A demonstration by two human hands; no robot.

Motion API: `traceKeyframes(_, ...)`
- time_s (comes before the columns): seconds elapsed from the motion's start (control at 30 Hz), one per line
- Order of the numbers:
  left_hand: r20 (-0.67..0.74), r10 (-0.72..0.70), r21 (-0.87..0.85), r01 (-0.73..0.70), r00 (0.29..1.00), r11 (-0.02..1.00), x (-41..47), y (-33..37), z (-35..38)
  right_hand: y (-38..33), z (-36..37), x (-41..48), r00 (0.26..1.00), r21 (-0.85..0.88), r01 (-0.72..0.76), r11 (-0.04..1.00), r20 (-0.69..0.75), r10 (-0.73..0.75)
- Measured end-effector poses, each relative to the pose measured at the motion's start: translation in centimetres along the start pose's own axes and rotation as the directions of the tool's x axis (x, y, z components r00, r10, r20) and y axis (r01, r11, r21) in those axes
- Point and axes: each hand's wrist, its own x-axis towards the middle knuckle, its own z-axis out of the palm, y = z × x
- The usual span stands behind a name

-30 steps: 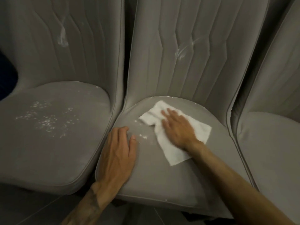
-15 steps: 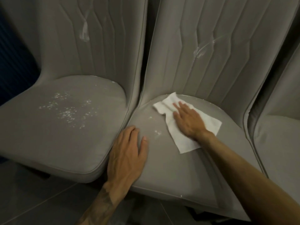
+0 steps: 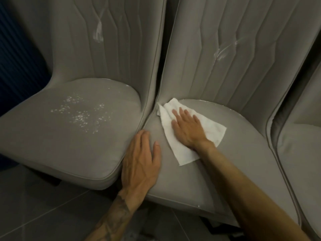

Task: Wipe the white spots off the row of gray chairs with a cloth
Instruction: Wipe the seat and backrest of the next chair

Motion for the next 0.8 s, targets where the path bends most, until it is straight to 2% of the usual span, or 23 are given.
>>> traceKeyframes(0.03, -0.005, 0.004, -0.016, -0.004, 1.0, 1.0, 0.0, 0.0, 0.0, -1.3, 0.9, -0.8, 0.998, -0.017, 0.055, 0.998, -0.016, -0.056)
traceKeyframes(0.1, -0.021, 0.015, -0.071, -0.016, 1.0, 0.997, 0.1, -0.2, 0.1, -2.6, 2.8, -3.8, 0.967, 0.039, 0.255, 0.966, -0.012, -0.255)
traceKeyframes(0.17, -0.033, 0.03, -0.104, -0.033, 0.999, 0.994, 0.2, -0.3, 0.2, -1.4, 2.7, -6.3, 0.936, 0.095, 0.346, 0.933, 0.028, -0.35)
traceKeyframes(0.23, -0.044, 0.044, -0.087, -0.047, 0.998, 0.995, 0.2, -0.3, 0.2, 1.2, 1.5, -5.5, 0.959, 0.062, 0.279, 0.958, 0.038, -0.282)
traceKeyframes(0.33, -0.019, 0.018, -0.054, -0.019, 1.0, 0.998, 0.1, -0.2, 0.2, 2.7, -0.3, -2.5, 1.0, 0.006, 0.018, 1.0, 0.026, -0.018)
traceKeyframes(0.37, -0.023, 0.016, -0.049, -0.017, 1.0, 0.999, 0.1, -0.3, 0.2, 1.5, -0.4, -2.0, 1.0, 0.0, -0.021, 1.0, 0.01, 0.021)
traceKeyframes(0.4, -0.031, 0.015, -0.057, -0.017, 0.999, 0.998, 0.0, -0.3, 0.2, -0.1, -0.1, -2.1, 1.0, -0.003, -0.018, 1.0, 0.0, 0.018)
traceKeyframes(0.5, -0.041, 0.013, -0.145, -0.019, 0.999, 0.989, 0.0, -0.4, 0.0, -3.7, 2.4, -4.7, 0.97, 0.053, 0.24, 0.969, 0.021, -0.242)
traceKeyframes(0.57, -0.054, 0.044, -0.18, -0.053, 0.998, 0.982, 0.1, -0.4, -0.1, -3.0, 2.6, -6.9, 0.939, 0.083, 0.337, 0.938, 0.048, -0.341)
traceKeyframes(0.63, -0.062, 0.072, -0.196, -0.083, 0.995, 0.977, 0.1, -0.3, -0.3, -0.1, 1.4, -7.3, 0.958, 0.078, 0.275, 0.958, 0.056, -0.28)
traceKeyframes(0.73, -0.041, 0.038, -0.229, -0.046, 0.998, 0.972, 0.3, -0.3, -0.5, 2.4, -0.2, -7.1, 0.994, 0.012, 0.079, 0.997, 0.071, -0.079)
traceKeyframes(0.8, -0.031, 0.02, -0.292, -0.028, 0.999, 0.956, 0.5, -0.4, -0.7, -0.3, 0.1, -7.7, 0.993, 0.001, 0.092, 0.996, 0.072, -0.092)
